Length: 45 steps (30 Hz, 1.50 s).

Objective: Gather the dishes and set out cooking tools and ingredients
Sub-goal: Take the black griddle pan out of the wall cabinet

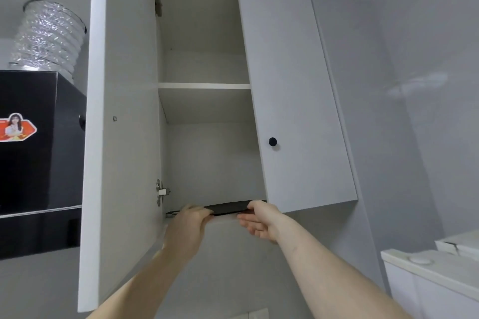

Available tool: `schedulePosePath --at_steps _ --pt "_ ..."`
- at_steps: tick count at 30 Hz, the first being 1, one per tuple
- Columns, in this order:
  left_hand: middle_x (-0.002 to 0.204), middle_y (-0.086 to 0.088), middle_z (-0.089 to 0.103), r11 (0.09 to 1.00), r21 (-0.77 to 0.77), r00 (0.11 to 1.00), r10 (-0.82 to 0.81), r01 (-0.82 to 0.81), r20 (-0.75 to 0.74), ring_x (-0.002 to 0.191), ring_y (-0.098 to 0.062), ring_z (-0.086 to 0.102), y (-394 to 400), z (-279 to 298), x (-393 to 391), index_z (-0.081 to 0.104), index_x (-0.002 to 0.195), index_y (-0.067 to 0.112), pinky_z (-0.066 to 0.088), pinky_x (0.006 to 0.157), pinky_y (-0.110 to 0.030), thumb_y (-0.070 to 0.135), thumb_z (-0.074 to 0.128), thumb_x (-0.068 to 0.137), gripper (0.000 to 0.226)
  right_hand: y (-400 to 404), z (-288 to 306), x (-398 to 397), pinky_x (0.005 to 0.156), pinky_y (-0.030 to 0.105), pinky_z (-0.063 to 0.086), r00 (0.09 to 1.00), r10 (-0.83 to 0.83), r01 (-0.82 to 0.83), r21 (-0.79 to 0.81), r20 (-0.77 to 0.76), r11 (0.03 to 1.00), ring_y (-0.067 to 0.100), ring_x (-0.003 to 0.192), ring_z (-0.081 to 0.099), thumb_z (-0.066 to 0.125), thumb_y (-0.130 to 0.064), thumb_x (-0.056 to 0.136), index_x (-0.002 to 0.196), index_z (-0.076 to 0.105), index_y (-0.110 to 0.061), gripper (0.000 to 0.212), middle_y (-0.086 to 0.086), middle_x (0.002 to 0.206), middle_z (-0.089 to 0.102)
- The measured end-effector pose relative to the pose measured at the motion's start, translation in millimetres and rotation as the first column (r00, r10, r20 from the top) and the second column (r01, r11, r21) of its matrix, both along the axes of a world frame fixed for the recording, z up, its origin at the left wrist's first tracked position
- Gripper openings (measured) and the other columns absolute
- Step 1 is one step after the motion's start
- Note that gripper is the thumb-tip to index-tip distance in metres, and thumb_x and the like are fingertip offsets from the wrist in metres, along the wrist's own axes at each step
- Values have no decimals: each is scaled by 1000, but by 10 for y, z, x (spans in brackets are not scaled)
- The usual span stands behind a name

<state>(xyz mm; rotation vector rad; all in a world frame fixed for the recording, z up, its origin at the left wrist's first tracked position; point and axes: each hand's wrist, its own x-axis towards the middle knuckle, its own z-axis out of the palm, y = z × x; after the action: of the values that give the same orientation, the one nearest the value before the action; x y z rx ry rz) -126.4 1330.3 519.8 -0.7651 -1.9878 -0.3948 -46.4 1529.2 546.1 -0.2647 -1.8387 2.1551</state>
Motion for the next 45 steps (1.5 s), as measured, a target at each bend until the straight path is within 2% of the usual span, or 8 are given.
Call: schedulePosePath --at_steps 3,5,9,13,18,25,33,45 --pt "92 4 60 990 127 995 71 -61 -74 89 -25 59 82 -34 57 76 98 28 44 67 -34 33 71 91 10 -106 -18 -115 38 18 44 998 -45 39 -114 -53 993 15 53 69 43 -9 98 112 62 1 26 12 69 75" --pt "106 2 56 954 300 999 11 -21 35 93 -23 58 177 -86 175 64 119 25 47 72 -34 39 67 93 30 -136 -43 -196 35 17 40 991 -86 67 -184 -100 981 15 50 69 40 -6 98 114 61 4 29 17 73 76" --pt "126 -11 62 662 750 886 -337 -17 317 108 -28 61 405 -37 395 36 139 13 49 92 -38 53 60 93 66 -205 -16 -180 35 15 36 983 -117 66 -321 -144 945 13 47 68 33 -5 100 102 55 -2 23 20 80 75" --pt "141 -5 57 485 871 765 -533 -73 361 122 -30 60 499 260 383 40 145 17 46 107 -45 76 58 77 91 -324 52 -158 34 16 34 983 -102 36 -384 -152 923 14 46 66 32 -5 96 100 56 -2 24 16 67 74" --pt "103 3 67 190 979 705 -685 -69 183 89 -32 73 593 466 229 55 114 33 63 76 -49 36 60 80 34 -378 29 -88 37 18 35 986 -65 2 -382 -152 924 17 51 64 39 -7 94 103 59 -2 23 11 68 75" --pt "89 9 69 173 983 779 -607 -63 157 91 -33 70 686 479 80 62 92 37 60 84 -51 27 48 71 27 -224 -9 11 46 23 44 998 -6 -6 -171 -69 985 22 63 70 45 -20 95 113 58 -7 26 12 85 79" --pt "109 0 70 294 956 841 -515 -11 168 98 -26 65 688 790 900 64 126 26 55 96 -42 10 50 95 38 -195 110 205 49 22 47 999 45 -44 -55 10 998 22 68 70 43 -27 100 112 58 -9 26 11 93 78" --pt "93 27 68 393 902 840 -538 178 69 91 -3 66 574 811 1505 46 144 49 54 92 -31 5 44 91 69 -352 174 386 51 22 46 978 203 -209 -273 -51 939 19 65 70 47 -25 103 106 55 -11 16 6 86 76"
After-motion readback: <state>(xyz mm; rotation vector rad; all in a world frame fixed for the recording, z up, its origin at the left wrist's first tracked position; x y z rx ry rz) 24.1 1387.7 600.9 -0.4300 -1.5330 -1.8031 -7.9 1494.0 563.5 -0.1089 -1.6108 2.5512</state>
